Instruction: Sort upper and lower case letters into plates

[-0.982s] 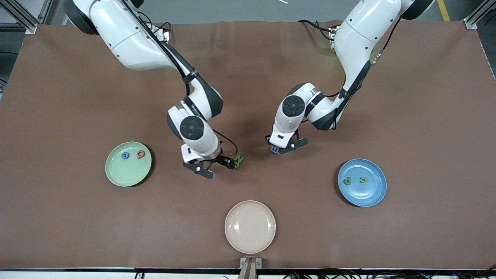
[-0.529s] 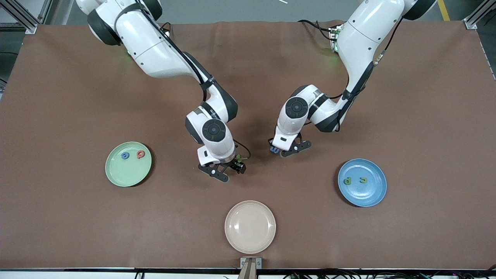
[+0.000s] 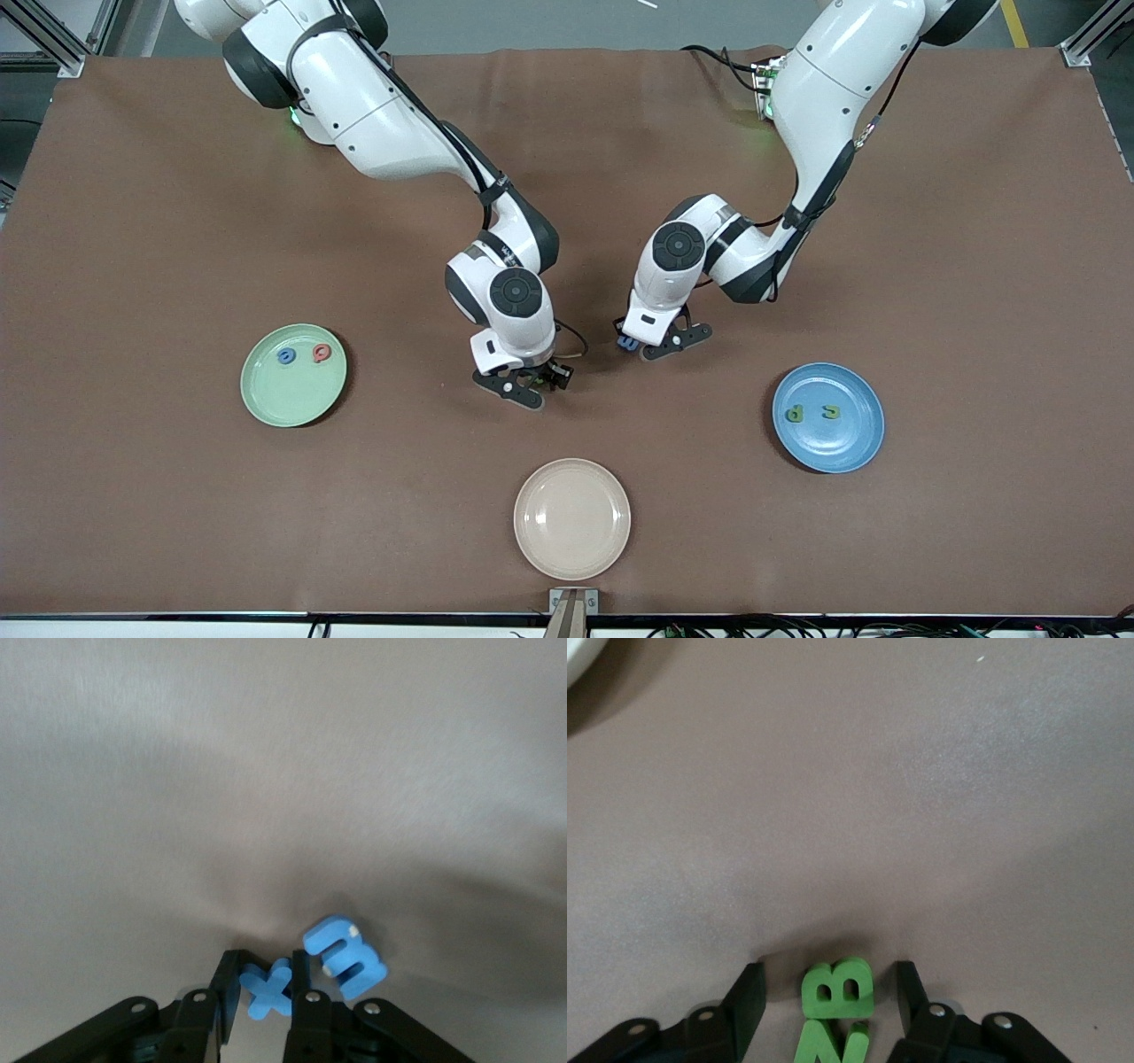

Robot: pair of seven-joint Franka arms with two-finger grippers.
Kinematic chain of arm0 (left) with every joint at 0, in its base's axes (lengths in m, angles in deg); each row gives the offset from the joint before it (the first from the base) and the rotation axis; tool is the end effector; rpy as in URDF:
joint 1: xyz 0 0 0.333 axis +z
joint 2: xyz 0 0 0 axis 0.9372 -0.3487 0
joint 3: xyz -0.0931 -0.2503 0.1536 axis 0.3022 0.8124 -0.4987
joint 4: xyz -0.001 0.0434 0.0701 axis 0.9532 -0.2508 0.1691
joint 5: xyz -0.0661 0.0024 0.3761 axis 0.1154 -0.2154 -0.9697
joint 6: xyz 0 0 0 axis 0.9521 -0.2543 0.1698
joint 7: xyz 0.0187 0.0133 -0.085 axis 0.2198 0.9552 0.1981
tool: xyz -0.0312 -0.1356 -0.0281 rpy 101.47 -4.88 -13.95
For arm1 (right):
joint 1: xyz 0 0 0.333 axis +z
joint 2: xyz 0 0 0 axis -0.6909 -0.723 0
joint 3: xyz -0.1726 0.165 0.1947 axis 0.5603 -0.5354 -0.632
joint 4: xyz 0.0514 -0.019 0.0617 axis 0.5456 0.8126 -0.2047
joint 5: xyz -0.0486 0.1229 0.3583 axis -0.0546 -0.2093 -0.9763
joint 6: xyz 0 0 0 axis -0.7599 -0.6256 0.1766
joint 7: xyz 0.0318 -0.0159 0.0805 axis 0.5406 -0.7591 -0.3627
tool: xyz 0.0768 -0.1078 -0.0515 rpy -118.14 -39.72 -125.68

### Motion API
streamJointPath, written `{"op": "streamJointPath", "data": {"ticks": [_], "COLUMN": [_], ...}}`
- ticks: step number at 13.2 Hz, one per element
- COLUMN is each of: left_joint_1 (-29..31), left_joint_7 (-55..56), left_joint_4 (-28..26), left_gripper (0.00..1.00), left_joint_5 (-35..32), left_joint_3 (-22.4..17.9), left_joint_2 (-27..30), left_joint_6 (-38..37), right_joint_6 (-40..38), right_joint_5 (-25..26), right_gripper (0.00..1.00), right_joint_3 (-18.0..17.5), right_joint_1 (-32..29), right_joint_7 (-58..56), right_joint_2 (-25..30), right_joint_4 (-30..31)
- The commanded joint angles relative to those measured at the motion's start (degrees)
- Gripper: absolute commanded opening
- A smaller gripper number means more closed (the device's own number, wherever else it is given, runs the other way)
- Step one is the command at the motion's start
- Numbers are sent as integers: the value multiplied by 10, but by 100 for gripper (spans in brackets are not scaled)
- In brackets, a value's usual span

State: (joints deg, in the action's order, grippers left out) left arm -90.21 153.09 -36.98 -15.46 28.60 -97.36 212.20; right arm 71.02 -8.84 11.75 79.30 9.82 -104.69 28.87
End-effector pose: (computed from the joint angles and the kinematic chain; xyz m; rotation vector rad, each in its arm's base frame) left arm 0.5012 -0.3827 0.1489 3.0427 0.5755 0.0112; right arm 0.5820 0.4541 0.1454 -3.0436 0.6730 -0.1263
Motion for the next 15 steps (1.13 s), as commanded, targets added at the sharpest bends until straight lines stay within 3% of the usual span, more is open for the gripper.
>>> {"op": "streamJointPath", "data": {"ticks": [1, 3, 5, 8, 12, 15], "left_joint_1": [15, 36, 66, 132, 217, 257], "left_joint_7": [-1, -29, -83, -201, -358, -422], "left_joint_4": [30, 62, 90, 100, 100, 101], "left_gripper": [0, 0, 0, 0, 0, 1], "left_joint_5": [-22, -22, -22, -22, -22, -22], "left_joint_3": [0, 0, 0, 0, 1, 1], "left_joint_2": [9, 17, 18, 18, 13, 3], "left_joint_6": [-8, -37, -66, -71, -71, -66], "right_joint_6": [-23, -23, -22, -26, -122, -143], "right_joint_5": [9, 11, 11, 10, 4, 2], "right_gripper": [60, 57, 46, 3, 0, 0], "right_joint_3": [6, 6, 6, 6, 2, 0], "right_joint_1": [11, 10, 8, 1, -60, -132], "right_joint_7": [15, 13, 12, 7, -108, -249], "right_joint_2": [0, 2, 0, 4, 52, 130], "right_joint_4": [-9, -7, -6, -6, -1, 85]}}
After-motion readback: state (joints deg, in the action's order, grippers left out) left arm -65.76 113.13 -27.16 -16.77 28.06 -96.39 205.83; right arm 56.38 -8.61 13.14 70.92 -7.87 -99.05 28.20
